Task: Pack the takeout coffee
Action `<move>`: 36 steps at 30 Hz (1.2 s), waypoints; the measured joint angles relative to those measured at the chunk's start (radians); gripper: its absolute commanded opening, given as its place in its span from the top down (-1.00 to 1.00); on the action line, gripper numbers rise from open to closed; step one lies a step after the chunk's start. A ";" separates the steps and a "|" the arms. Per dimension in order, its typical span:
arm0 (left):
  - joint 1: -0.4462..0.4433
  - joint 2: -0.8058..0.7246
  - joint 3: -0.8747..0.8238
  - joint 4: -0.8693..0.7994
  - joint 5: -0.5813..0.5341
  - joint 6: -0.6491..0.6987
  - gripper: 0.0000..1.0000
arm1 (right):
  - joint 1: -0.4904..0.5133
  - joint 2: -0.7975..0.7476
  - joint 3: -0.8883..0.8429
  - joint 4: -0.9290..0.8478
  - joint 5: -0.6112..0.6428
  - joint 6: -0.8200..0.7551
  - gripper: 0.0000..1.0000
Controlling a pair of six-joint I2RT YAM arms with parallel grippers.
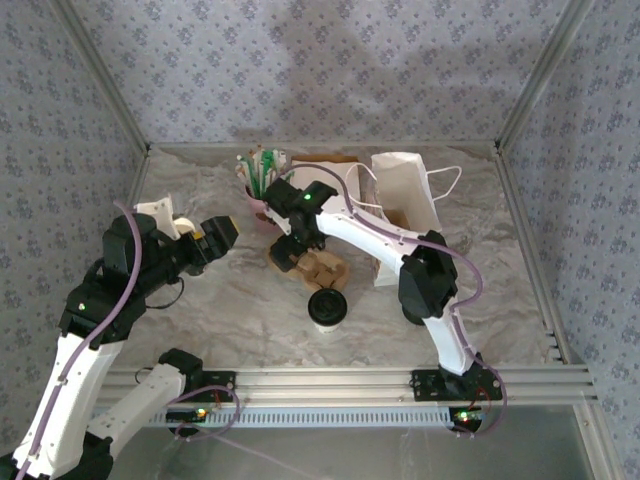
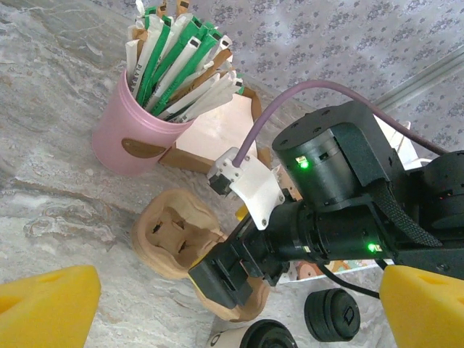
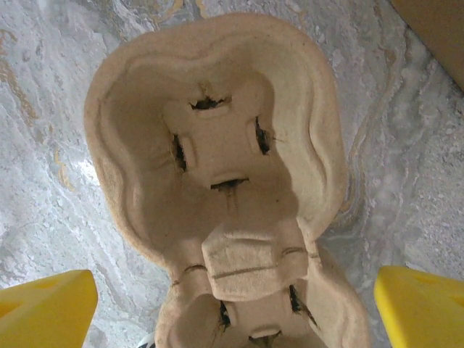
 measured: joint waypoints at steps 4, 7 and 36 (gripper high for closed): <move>0.000 0.000 0.000 0.000 0.000 0.000 -0.98 | -0.010 0.007 -0.027 0.029 -0.024 -0.014 -1.00; 0.000 0.000 0.000 0.000 0.000 0.000 -0.98 | -0.017 0.018 -0.056 0.044 -0.042 -0.018 -1.00; 0.000 0.000 0.000 0.000 0.000 0.000 -0.98 | -0.005 0.065 -0.094 0.190 -0.288 0.019 -0.99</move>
